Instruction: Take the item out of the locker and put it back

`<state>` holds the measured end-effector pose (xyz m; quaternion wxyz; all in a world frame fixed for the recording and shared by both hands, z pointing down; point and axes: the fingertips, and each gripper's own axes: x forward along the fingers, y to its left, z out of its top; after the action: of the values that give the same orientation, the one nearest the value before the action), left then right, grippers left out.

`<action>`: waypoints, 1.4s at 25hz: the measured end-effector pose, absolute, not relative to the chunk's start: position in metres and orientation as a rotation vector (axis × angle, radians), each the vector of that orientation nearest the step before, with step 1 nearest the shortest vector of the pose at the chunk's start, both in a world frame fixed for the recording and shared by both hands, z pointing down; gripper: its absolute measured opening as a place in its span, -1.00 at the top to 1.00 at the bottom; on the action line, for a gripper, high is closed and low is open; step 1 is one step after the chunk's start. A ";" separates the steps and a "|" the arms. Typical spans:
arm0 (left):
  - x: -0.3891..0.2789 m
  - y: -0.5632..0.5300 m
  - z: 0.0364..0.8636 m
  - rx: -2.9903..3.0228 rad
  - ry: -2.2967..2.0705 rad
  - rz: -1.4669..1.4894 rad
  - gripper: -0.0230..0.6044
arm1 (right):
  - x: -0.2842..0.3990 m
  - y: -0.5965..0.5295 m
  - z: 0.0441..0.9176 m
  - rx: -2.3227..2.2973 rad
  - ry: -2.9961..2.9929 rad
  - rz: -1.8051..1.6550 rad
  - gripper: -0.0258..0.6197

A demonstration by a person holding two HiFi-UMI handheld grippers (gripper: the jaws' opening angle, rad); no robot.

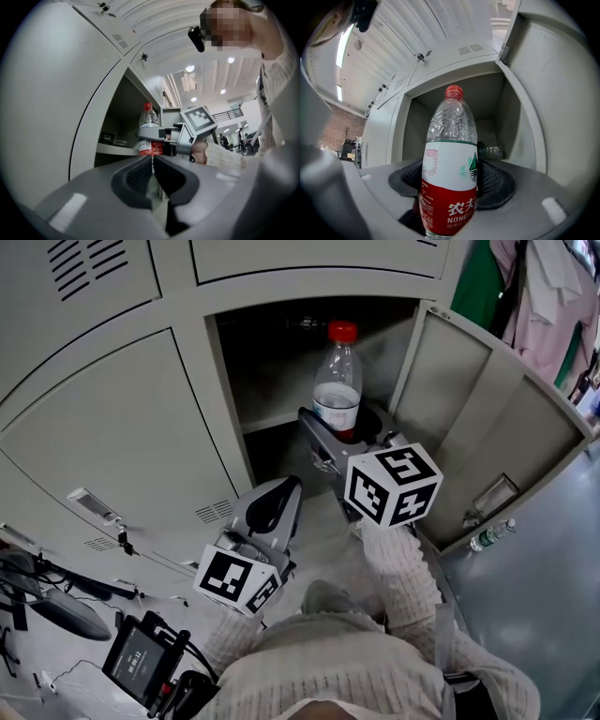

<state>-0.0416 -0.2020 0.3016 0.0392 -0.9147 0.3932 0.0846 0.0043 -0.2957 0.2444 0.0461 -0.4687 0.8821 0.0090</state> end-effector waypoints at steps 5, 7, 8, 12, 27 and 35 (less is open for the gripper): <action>-0.040 -0.199 0.300 -2.806 1.184 0.256 0.90 | 0.004 -0.290 0.257 -1.422 2.699 0.018 -0.02; -0.040 -0.199 0.302 -2.802 1.175 0.233 0.90 | 0.003 -0.289 0.261 -1.411 2.707 0.019 -0.02; -0.040 -0.199 0.302 -2.799 1.173 0.228 0.90 | 0.002 -0.288 0.263 -1.406 2.713 0.020 -0.02; -0.044 -0.198 0.301 -2.793 1.178 0.234 0.90 | 0.001 -0.283 0.268 -1.401 2.718 0.014 -0.02; -0.053 -0.204 0.302 -2.783 1.209 0.239 0.90 | 0.003 -0.261 0.284 -1.367 2.723 -0.030 -0.02; -0.058 -0.205 0.303 -2.787 1.231 0.243 0.90 | 0.000 -0.241 0.304 -1.318 2.773 -0.035 -0.02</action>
<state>-0.0581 -0.2048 0.3034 0.0428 -0.9110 0.4024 0.0795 0.0001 -0.2414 0.3035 0.0356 -0.4290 0.9025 -0.0114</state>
